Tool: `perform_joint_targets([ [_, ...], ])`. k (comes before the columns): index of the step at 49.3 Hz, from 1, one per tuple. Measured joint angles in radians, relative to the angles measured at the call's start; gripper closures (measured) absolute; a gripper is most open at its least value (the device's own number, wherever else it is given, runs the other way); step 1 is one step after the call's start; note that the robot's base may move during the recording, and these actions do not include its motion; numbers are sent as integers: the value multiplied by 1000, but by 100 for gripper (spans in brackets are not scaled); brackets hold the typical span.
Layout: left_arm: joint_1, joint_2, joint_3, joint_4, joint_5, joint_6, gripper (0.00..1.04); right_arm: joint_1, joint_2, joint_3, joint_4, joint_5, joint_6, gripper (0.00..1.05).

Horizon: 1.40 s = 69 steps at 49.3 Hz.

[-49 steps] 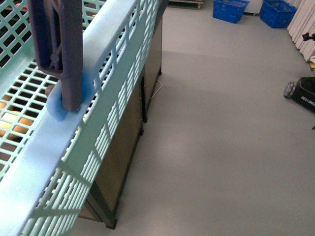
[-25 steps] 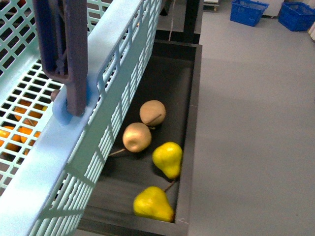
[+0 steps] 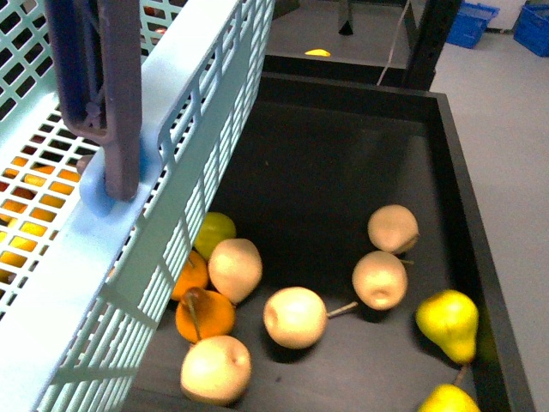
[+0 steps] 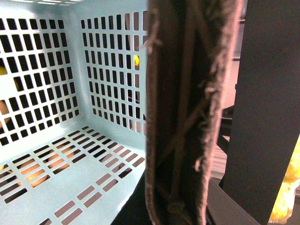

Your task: Pick mango and avocado into basket

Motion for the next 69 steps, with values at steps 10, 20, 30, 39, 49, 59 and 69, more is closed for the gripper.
perform_joint_targets([
  [10,0,0,-1,0,5,-2,96,0,-1,0,0,-1,0,8],
  [20,0,2,-2,0,1,0,96,0,-1,0,0,-1,0,8],
  [30,0,1,-2,0,3,-2,96,0,-1,0,0,-2,0,8],
  [39,0,3,-3,0,3,-2,96,0,-1,0,1,0,0,8],
  [49,0,5,-3,0,5,-2,96,0,1,0,1,-1,0,8],
  [59,0,4,-3,0,1,0,96,0,-1,0,0,-3,-1,8],
  [69,0,1,-3,0,4,-1,96,0,-1,0,2,-1,0,8],
])
